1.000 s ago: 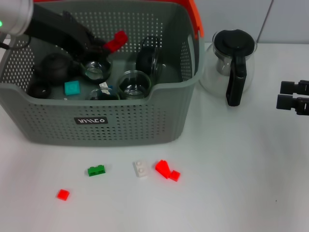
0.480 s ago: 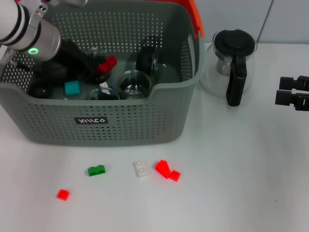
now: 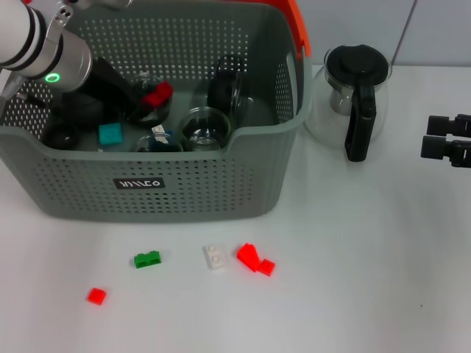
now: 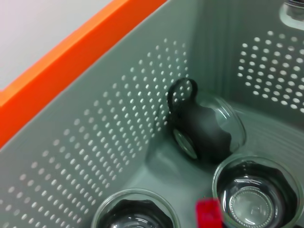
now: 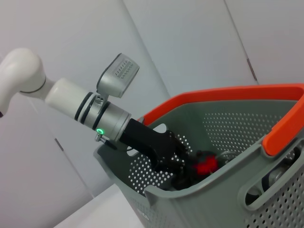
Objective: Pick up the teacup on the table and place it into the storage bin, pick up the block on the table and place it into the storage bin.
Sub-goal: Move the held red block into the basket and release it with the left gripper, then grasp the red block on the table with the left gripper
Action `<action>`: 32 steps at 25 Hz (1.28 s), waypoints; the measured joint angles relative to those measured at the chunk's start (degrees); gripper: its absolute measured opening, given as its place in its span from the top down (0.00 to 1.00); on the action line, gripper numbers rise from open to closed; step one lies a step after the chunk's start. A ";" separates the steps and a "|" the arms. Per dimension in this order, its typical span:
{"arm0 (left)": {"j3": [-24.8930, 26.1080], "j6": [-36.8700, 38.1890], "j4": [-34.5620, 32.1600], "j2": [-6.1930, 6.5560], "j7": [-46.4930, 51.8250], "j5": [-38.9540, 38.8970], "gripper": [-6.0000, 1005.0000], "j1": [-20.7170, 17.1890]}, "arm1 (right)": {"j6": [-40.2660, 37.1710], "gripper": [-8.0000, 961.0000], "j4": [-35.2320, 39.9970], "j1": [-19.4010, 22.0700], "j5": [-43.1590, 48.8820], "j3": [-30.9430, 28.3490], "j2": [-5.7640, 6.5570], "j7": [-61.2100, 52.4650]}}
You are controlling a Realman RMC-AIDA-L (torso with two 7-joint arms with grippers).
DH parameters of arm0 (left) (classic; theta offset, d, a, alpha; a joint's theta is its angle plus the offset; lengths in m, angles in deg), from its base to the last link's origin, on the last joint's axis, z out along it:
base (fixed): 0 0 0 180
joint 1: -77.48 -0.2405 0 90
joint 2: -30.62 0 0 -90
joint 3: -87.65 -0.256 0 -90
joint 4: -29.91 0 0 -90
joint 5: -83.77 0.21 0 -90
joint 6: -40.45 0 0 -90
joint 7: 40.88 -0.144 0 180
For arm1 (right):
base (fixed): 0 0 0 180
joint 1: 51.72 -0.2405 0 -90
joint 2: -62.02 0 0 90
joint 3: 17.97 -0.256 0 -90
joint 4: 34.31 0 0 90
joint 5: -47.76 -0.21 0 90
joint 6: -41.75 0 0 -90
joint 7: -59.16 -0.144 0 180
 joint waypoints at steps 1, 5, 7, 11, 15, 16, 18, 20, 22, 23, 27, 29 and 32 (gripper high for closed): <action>0.00 -0.32 -0.12 -0.21 0.10 0.00 0.80 -0.15 | 0.00 0.14 0.00 0.00 0.00 0.00 0.00 0.00; 0.34 -0.18 -0.34 -0.62 0.26 -1.02 0.80 -0.44 | -0.01 0.14 0.00 0.00 0.00 -0.10 0.00 0.00; 0.79 0.11 -1.39 -1.00 0.36 -2.10 0.74 -0.88 | 0.00 0.14 0.00 0.03 0.00 -0.15 0.00 0.00; 1.12 0.95 -8.80 -2.93 0.61 -7.48 0.60 -4.69 | -0.03 0.14 0.00 0.12 0.00 -0.91 -0.06 0.00; 0.57 1.87 -17.26 -3.89 2.10 -18.92 0.41 -10.70 | -0.36 0.14 0.02 0.10 0.00 -1.83 -0.20 0.00; 0.61 2.46 -18.27 -3.83 2.31 -22.20 0.36 -11.98 | -0.36 0.14 0.04 0.17 0.00 -1.88 -0.22 0.00; 1.57 4.26 -19.56 -3.70 1.95 -29.45 0.16 -14.42 | -0.37 0.14 0.07 0.40 0.01 -1.94 -0.24 0.00; 3.35 6.95 -19.72 -3.72 0.19 -35.90 0.16 -16.07 | -0.37 0.14 0.20 0.59 0.00 -2.15 -0.25 0.00; 4.47 8.92 -19.32 -3.77 -1.41 -38.97 0.16 -16.71 | -0.36 0.14 0.28 0.64 0.00 -2.96 -0.30 0.00; 4.47 8.92 -19.32 -3.77 -1.41 -38.97 0.17 -16.71 | -0.36 0.14 0.24 0.64 0.00 -3.30 -0.31 0.00; 12.10 23.66 -11.86 -3.96 -11.04 -50.37 0.17 -20.24 | -0.36 0.14 0.01 0.74 0.00 -4.51 -0.47 0.00; 14.14 28.14 -11.07 -3.90 -11.50 -50.22 0.17 -21.02 | -0.39 0.14 0.01 0.83 0.00 -4.93 -0.49 0.00; 16.85 34.05 -12.41 -3.79 -11.03 -48.23 0.17 -22.18 | -0.42 0.14 0.00 0.93 0.07 -5.02 -0.56 0.00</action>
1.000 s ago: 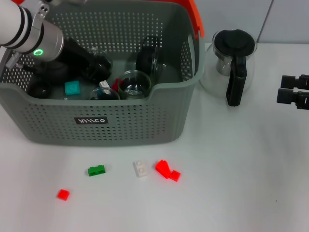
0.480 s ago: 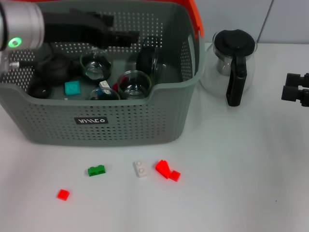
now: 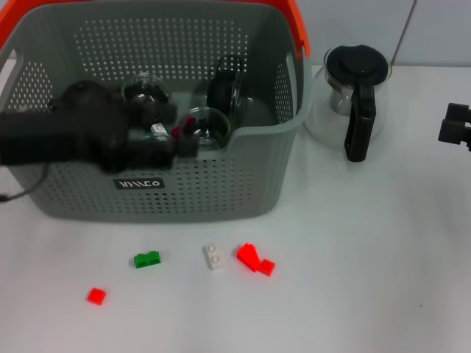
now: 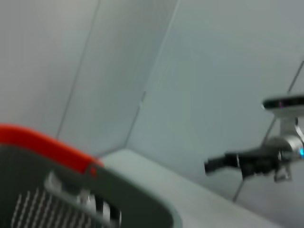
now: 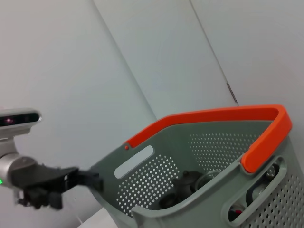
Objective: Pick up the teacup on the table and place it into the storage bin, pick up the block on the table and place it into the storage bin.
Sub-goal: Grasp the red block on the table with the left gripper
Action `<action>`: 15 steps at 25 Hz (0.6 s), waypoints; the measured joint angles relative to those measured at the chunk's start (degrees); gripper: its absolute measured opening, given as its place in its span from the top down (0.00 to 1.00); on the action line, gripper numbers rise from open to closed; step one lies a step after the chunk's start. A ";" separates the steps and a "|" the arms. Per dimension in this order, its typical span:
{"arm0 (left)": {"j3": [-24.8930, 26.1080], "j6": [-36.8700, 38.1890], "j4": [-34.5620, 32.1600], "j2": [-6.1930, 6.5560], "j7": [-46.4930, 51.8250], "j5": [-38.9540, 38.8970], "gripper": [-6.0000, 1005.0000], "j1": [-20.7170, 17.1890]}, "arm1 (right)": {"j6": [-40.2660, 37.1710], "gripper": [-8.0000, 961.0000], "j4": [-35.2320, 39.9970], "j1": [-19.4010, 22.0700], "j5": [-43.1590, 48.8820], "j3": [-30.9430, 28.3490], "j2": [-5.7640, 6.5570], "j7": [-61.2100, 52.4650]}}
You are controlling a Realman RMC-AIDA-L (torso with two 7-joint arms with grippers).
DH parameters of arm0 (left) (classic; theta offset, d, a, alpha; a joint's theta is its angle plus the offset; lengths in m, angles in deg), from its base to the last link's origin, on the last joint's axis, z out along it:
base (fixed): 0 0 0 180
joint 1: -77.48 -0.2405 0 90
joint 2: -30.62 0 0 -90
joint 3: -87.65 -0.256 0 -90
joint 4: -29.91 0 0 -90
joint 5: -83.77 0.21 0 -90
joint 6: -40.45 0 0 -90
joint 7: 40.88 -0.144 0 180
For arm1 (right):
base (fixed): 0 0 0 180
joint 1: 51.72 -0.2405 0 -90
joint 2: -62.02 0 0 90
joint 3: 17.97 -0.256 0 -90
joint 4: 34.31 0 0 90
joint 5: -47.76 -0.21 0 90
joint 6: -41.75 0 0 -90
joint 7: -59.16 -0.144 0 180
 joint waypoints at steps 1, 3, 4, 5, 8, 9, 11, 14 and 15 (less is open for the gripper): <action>0.76 1.90 -1.57 0.03 0.84 1.85 0.17 -0.30 | -0.01 0.14 0.00 0.05 0.07 0.00 -0.02 0.00; 1.17 4.27 -4.83 0.13 3.13 5.95 0.17 -0.58 | 0.00 0.14 0.00 0.21 0.19 -0.02 -0.04 0.00; 0.93 5.18 -6.24 0.18 4.08 7.96 0.17 -0.43 | 0.04 0.14 0.00 0.28 0.23 -0.02 -0.05 0.00; 0.53 5.92 -7.43 0.23 4.92 10.19 0.17 -0.23 | 0.08 0.14 0.00 0.35 0.25 -0.03 -0.06 0.00; -2.45 7.11 -10.86 0.30 6.75 17.47 0.17 0.94 | 0.14 0.14 0.00 0.43 0.26 -0.04 -0.06 0.00; -3.55 7.18 -11.69 0.33 7.18 19.46 0.18 1.44 | 0.19 0.14 0.00 0.46 0.28 -0.03 -0.06 0.00; -5.14 7.79 -12.48 0.57 7.91 22.30 0.18 2.59 | 0.37 0.14 0.00 0.48 0.33 0.01 -0.06 0.00; -7.33 9.68 -13.32 1.19 9.38 26.84 0.18 4.76 | 0.55 0.14 -0.04 0.50 0.36 -0.06 -0.06 -0.04; -8.41 10.21 -13.78 1.38 10.12 29.19 0.18 5.46 | 0.56 0.14 -0.06 0.52 0.36 -0.09 -0.06 -0.08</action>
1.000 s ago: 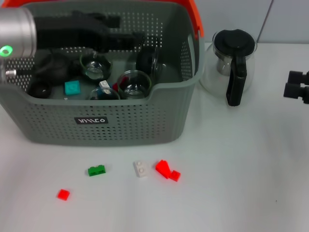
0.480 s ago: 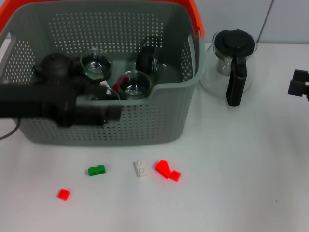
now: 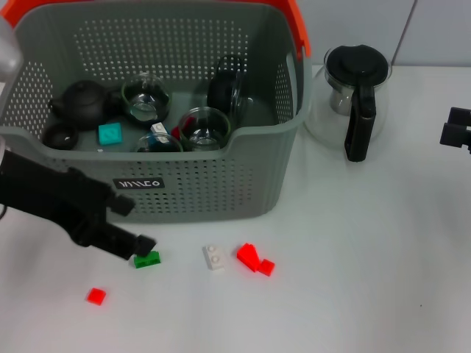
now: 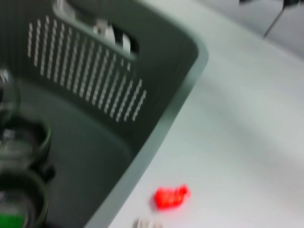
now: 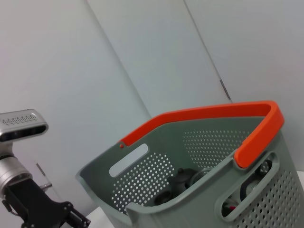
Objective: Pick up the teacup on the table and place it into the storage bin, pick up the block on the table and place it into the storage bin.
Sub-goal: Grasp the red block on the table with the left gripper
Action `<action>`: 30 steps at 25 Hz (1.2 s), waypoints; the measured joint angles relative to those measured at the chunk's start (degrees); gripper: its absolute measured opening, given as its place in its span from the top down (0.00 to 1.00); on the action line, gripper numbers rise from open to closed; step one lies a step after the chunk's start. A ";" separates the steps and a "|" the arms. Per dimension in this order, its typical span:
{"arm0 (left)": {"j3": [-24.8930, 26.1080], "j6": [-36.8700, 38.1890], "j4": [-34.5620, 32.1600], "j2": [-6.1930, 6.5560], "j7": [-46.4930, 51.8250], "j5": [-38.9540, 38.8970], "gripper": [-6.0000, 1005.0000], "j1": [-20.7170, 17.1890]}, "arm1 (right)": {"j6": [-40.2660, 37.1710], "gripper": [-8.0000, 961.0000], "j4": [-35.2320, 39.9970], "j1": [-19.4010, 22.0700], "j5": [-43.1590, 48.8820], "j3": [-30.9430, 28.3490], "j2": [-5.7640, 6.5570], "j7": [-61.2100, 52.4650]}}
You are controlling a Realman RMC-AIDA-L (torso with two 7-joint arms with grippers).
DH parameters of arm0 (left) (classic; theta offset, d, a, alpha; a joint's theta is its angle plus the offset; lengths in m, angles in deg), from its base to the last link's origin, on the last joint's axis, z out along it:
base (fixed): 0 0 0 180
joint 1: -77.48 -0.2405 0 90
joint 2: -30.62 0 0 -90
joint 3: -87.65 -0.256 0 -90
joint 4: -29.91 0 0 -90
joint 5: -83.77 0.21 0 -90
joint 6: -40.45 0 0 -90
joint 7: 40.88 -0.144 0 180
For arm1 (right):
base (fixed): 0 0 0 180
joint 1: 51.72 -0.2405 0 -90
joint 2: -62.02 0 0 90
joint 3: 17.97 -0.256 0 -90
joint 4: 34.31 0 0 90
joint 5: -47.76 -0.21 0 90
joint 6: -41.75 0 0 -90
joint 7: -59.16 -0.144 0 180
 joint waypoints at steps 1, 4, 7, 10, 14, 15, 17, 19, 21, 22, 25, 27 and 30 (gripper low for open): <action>-0.77 0.19 -0.32 0.11 0.36 1.61 0.18 0.42 | 0.00 0.14 -0.08 0.02 0.01 0.00 0.00 -0.01; -4.07 0.34 -1.72 0.10 1.21 6.95 0.18 1.28 | 0.10 0.14 -0.38 0.07 0.01 0.00 0.00 0.05; -7.55 0.38 -2.99 -0.27 1.94 11.23 0.18 1.40 | 0.20 0.14 -0.56 0.13 0.01 0.00 0.00 0.09; -12.07 0.36 -3.43 -0.93 2.58 15.58 0.18 1.48 | 0.30 0.14 -0.62 0.14 0.01 0.02 0.00 0.09; -18.06 -0.30 -3.46 -1.54 3.25 17.99 0.19 1.51 | 0.61 0.14 -0.79 0.16 0.01 0.05 0.00 0.09; -19.06 -0.51 -3.46 -1.57 3.57 18.07 0.19 1.53 | 0.70 0.14 -0.99 0.20 0.01 0.06 0.00 0.09; -20.99 -1.31 -3.48 -1.65 4.28 18.15 0.19 1.57 | 0.78 0.14 -1.35 0.35 0.01 0.06 0.02 0.09; -22.01 -2.13 -3.25 -1.73 4.99 18.45 0.21 1.49 | 0.82 0.14 -1.45 0.53 0.01 0.06 0.07 0.09; -23.09 -3.24 -2.95 -1.81 6.05 18.92 0.24 1.16 | 0.86 0.14 -1.45 0.74 0.01 0.06 0.08 0.09; -23.45 -3.86 -2.89 -1.83 6.49 19.04 0.26 0.85 | 0.91 0.14 -1.45 0.85 0.01 0.06 0.08 0.14; -24.07 -5.55 -2.31 -1.86 7.88 19.10 0.28 -0.08 | 1.02 0.14 -1.45 1.07 0.01 0.06 0.09 0.40; -24.15 -6.78 -1.03 -1.86 9.22 18.95 0.28 -0.49 | 1.07 0.14 -1.45 1.20 0.01 0.06 0.09 0.61; -24.18 -8.27 0.50 -1.86 10.77 18.75 0.28 -0.93 | 1.11 0.14 -1.45 1.33 0.01 0.06 0.09 0.70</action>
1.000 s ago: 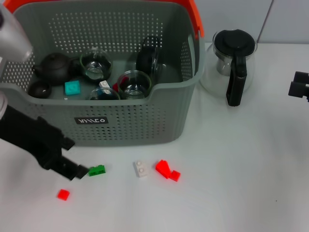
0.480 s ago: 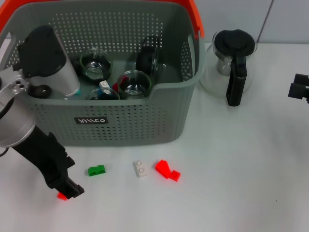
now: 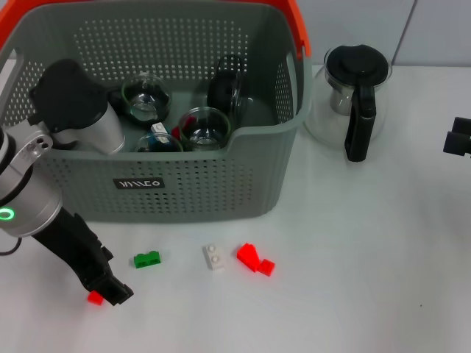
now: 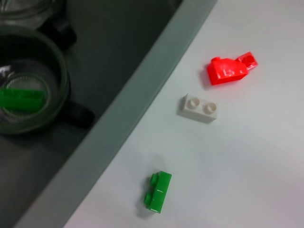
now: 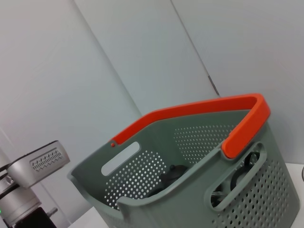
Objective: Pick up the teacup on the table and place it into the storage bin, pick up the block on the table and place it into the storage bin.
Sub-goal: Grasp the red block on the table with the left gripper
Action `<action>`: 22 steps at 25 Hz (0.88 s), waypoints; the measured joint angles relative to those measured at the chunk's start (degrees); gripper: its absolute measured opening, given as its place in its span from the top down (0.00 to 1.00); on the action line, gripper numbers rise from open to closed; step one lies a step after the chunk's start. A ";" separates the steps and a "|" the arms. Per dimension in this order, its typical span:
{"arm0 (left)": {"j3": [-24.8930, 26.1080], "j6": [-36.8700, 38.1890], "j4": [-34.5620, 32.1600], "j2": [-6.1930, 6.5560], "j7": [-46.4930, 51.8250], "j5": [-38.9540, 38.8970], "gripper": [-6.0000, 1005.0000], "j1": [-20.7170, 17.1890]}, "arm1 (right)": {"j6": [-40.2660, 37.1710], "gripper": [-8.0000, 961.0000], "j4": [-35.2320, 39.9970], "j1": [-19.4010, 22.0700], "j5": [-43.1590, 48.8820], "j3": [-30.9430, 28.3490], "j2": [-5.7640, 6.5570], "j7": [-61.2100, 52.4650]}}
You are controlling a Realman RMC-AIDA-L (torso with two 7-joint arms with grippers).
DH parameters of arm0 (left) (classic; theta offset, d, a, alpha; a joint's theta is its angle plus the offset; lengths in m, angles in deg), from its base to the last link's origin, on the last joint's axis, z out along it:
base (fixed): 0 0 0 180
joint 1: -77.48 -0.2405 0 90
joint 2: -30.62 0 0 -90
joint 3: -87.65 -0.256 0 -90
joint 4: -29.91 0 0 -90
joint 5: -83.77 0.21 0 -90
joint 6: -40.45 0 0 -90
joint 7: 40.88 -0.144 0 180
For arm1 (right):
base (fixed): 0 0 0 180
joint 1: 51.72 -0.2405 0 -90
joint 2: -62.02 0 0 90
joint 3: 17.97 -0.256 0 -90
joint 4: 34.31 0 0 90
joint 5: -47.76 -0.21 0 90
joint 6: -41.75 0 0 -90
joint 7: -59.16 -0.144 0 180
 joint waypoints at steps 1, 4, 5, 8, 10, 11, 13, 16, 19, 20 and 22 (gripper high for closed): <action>-0.01 -0.41 0.37 0.00 0.44 -0.07 0.28 -0.17 | 0.00 0.14 0.00 0.05 0.00 0.00 0.00 0.00; 0.00 -1.00 0.88 0.00 1.19 -0.44 0.28 -0.48 | 0.00 0.14 0.00 0.12 0.00 0.00 0.00 0.00; 0.07 -1.11 0.96 0.00 1.41 -0.50 0.28 -0.49 | 0.00 0.14 0.01 0.12 0.00 0.00 0.00 0.00; 0.14 -1.52 1.04 0.00 1.94 -0.36 0.28 -0.51 | 0.00 0.14 0.02 0.12 0.00 -0.01 -0.01 0.00; 0.10 -1.62 1.15 0.00 2.26 0.02 0.28 -0.52 | 0.00 0.14 0.02 0.13 0.00 0.00 -0.04 0.00; 0.09 -1.65 1.21 0.00 2.40 0.17 0.28 -0.53 | 0.00 0.14 0.02 0.13 0.00 0.00 -0.05 0.00; 0.19 -1.88 1.26 0.00 2.97 0.69 0.28 -0.52 | -0.01 0.14 0.02 0.12 0.00 0.00 -0.06 -0.07; 0.20 -2.31 1.29 0.00 4.12 2.15 0.28 -0.52 | -0.03 0.14 0.02 0.13 0.00 0.00 -0.08 -0.23; -0.10 -2.40 1.48 0.00 4.76 3.37 0.28 -0.54 | -0.03 0.14 0.02 0.16 0.00 0.00 -0.09 -0.23; -0.15 -2.41 1.57 0.00 4.83 3.47 0.28 -0.56 | -0.03 0.14 0.02 0.19 0.00 0.00 -0.09 -0.19; -0.18 -2.47 2.02 0.00 4.94 3.58 0.28 -0.58 | -0.03 0.14 0.02 0.28 0.00 -0.01 -0.09 -0.08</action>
